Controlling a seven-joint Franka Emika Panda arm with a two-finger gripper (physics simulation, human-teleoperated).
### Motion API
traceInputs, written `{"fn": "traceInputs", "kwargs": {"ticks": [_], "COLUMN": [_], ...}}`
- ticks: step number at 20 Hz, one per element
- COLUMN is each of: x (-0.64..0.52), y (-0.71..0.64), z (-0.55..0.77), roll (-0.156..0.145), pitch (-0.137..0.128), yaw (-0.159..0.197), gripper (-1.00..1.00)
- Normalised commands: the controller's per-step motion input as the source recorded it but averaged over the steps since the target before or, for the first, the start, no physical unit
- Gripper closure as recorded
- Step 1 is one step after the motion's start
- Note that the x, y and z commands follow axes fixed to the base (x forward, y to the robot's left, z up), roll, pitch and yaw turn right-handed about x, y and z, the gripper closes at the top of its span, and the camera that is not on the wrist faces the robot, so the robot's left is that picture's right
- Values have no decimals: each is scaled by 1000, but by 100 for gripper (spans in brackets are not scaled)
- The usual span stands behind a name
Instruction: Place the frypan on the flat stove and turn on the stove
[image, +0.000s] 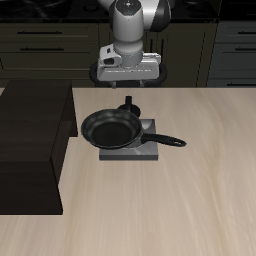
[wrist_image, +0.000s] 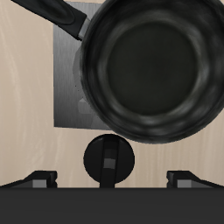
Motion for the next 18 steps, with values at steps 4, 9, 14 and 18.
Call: {"fn": "traceInputs", "kwargs": {"ticks": [4,9,14,18], "x": [64,-124,3,37], "y": [-226,-159,-170,-112], "z": [294,796,571,5], "roll": [-52,-26,-22,5], "pitch": [-29,-98,-27,18], "yaw": [-29,6,41,-28], "gripper": [-100,-100,-100,-100]}}
